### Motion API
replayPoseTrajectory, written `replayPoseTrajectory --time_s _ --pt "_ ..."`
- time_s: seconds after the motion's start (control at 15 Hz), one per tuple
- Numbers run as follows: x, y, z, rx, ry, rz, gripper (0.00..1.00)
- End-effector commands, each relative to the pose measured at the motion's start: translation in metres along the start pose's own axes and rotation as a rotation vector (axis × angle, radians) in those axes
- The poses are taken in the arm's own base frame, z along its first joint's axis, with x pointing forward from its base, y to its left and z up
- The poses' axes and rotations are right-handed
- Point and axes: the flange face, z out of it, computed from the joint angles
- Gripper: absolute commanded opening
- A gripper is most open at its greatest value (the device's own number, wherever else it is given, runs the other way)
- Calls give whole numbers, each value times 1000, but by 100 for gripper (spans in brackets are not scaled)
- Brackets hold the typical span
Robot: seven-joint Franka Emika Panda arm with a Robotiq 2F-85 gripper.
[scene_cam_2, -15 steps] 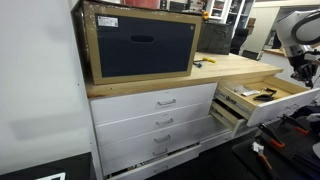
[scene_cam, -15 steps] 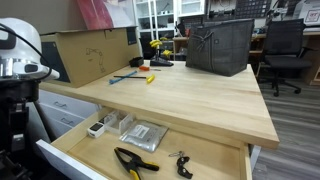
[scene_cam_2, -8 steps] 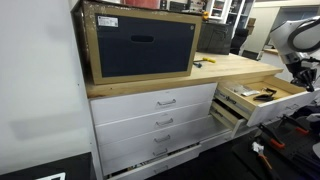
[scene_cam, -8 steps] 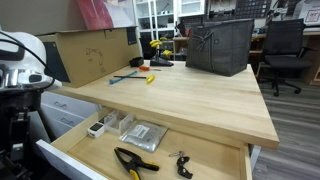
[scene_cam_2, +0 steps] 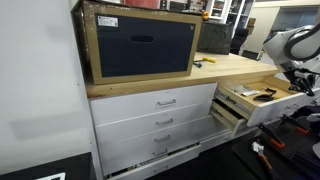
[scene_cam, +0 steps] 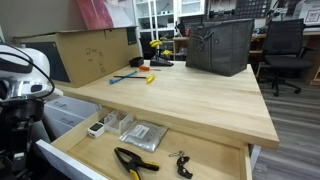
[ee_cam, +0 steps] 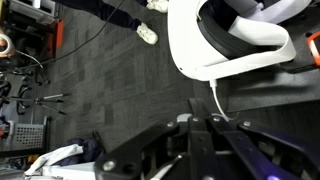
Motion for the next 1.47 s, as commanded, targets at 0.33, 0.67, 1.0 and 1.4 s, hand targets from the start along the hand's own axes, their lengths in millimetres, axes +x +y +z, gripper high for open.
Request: replayPoseTrajectory --time_s 0.33,0.67,1.0,1.4 --pt "9 -36 0 -150 61 51 0" --pt "6 -47 -1 -81 70 111 0" --pt "-26 -34 -34 117 173 -8 27" --pt "-55 6 -102 292 337 -108 58"
